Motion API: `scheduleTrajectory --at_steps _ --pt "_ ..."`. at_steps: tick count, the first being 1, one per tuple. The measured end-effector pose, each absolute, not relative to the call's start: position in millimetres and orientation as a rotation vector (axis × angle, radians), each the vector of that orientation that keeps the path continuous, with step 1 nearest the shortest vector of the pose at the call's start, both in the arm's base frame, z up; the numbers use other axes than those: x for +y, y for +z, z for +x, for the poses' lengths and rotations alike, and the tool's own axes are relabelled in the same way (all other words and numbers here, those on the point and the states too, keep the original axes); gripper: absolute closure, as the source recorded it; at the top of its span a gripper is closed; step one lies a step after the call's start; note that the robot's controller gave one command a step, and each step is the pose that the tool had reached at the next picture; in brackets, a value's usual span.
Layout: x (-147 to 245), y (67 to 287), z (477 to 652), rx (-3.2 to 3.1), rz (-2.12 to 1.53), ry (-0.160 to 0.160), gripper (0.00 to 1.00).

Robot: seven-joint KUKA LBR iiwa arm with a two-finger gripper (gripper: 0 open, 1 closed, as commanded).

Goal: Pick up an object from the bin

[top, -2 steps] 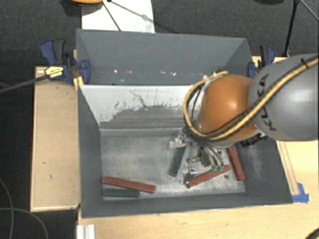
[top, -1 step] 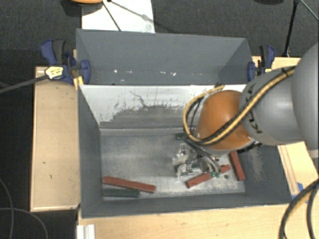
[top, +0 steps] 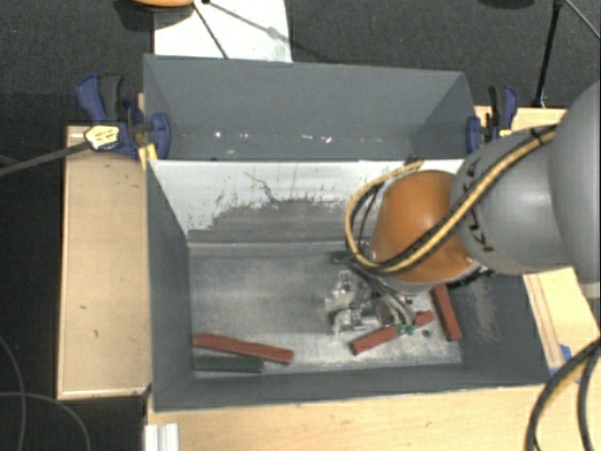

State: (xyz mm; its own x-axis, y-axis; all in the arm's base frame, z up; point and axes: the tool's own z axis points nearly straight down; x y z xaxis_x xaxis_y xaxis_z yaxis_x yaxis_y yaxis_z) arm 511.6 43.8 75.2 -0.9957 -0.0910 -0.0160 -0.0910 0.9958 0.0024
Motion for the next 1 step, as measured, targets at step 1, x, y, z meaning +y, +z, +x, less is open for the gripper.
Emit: scheduleTrajectory --at_steps 1 --pt "40.9 205.7 516.8 3.138 -0.068 0.001 1.00"
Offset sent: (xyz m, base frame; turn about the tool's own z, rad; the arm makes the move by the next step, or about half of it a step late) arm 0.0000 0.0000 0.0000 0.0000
